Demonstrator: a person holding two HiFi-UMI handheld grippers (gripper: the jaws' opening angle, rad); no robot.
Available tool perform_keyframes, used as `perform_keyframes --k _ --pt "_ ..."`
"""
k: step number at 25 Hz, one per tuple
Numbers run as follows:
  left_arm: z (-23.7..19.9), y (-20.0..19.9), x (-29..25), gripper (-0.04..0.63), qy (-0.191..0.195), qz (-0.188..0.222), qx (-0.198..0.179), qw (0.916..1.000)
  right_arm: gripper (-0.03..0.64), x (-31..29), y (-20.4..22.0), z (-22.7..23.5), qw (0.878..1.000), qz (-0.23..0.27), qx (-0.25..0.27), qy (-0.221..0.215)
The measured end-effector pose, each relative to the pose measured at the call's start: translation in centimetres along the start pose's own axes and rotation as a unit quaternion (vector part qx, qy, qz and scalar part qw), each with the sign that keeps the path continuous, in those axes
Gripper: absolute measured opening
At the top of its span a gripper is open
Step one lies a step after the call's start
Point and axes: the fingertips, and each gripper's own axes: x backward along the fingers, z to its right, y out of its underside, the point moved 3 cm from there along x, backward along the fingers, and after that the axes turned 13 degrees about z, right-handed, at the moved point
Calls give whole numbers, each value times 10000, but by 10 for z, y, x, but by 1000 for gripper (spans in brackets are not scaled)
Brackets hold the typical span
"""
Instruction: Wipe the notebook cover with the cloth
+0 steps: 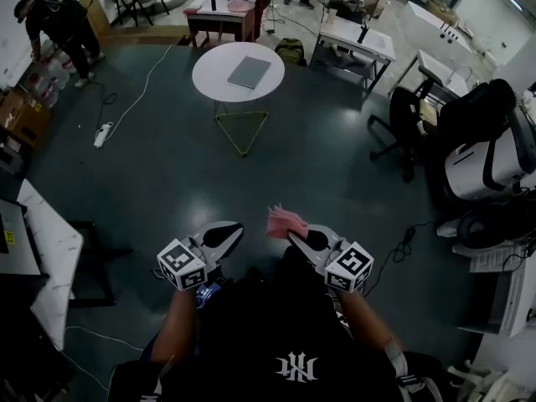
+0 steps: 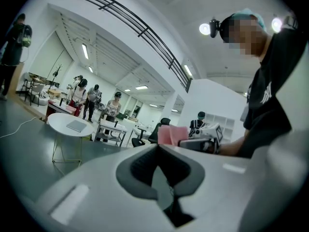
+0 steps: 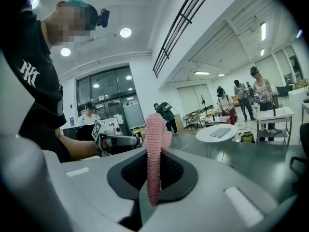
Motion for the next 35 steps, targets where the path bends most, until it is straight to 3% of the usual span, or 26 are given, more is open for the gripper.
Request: perform_keyframes --k 8,14,25,35 --pt "-37 2 -25 3 -246 -85 39 9997 15 -14 -12 68 9997 134 34 200" --pt "-57 -3 -99 3 -306 -240 -30 9992 15 -10 -28 147 9997 189 8 176" --pt "-71 -34 -251 3 -554 -161 -371 9976 17 18 -79 274 9992 221 -17 -322" --pt "-116 -29 -303 3 -823 -394 -338 9953 16 12 -67 350 9985 228 -413 -270"
